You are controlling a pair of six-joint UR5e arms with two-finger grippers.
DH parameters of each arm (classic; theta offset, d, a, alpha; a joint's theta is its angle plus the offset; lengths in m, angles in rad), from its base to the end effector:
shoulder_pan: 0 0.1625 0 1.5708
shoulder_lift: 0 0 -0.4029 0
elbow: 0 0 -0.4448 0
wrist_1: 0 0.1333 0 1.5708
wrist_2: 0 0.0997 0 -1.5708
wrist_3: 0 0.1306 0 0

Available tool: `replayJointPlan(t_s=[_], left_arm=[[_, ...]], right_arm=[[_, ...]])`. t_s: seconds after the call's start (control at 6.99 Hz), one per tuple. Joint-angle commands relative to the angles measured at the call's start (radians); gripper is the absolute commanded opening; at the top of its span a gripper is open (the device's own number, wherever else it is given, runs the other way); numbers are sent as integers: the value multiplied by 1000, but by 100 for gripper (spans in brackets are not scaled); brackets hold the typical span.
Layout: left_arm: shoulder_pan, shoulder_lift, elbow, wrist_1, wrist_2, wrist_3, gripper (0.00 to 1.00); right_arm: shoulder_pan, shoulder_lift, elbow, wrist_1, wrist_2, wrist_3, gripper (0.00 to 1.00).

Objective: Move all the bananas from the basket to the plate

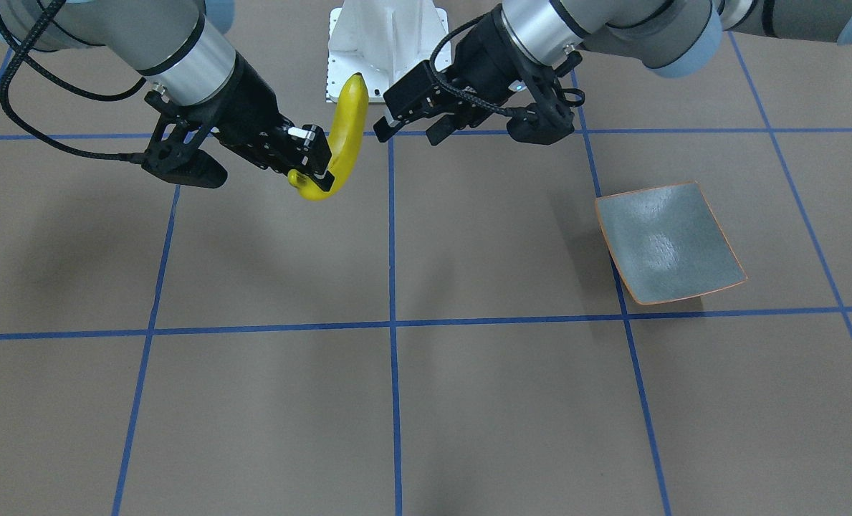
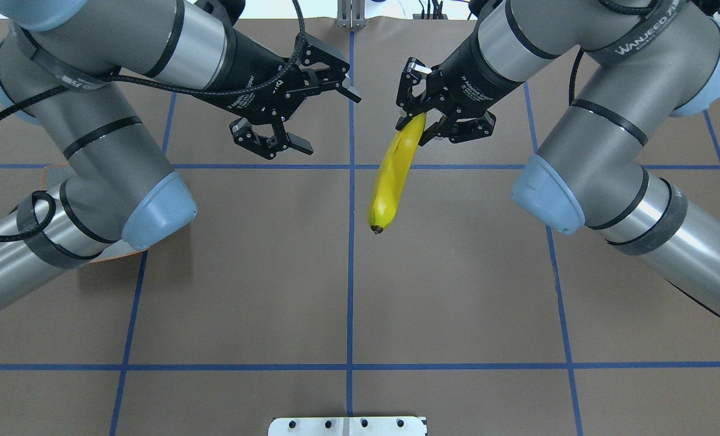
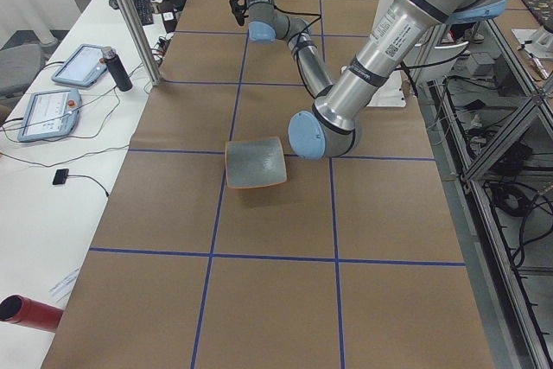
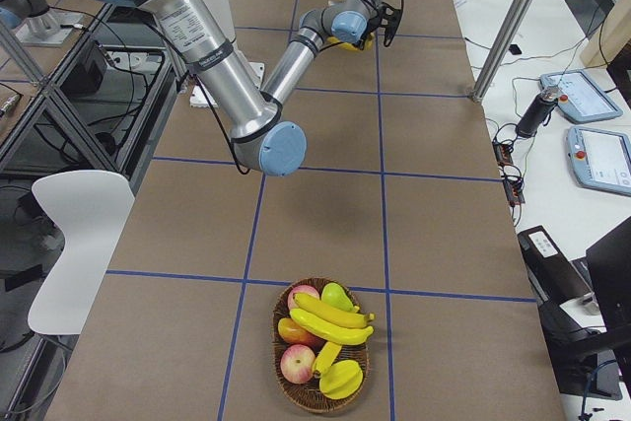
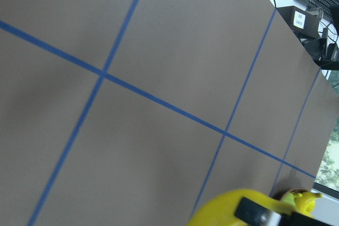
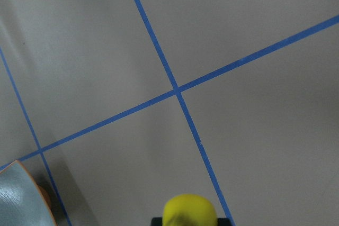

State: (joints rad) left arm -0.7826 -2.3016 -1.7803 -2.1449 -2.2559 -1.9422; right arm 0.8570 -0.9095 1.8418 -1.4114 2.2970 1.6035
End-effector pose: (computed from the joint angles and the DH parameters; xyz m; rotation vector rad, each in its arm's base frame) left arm 0.4165 -0.4856 0.0094 -0.2381 1.5221 -0.4011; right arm -0.3872 -0.5181 0.0798 -0.1796 -1.2144 0.3804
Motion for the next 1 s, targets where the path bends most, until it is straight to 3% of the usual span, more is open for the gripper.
replayJointPlan(t_s=[0.0, 0.72, 0.86], left_arm=[[72, -9, 7, -27, 74, -4, 100], [94, -12, 19, -33, 76, -3, 99], [103, -13, 19, -33, 78, -3, 95]], right_arm=[[11, -2, 4, 99, 8, 74, 0], [11, -9, 30, 103, 16, 84, 0], [11, -9, 31, 104, 18, 85, 0]])
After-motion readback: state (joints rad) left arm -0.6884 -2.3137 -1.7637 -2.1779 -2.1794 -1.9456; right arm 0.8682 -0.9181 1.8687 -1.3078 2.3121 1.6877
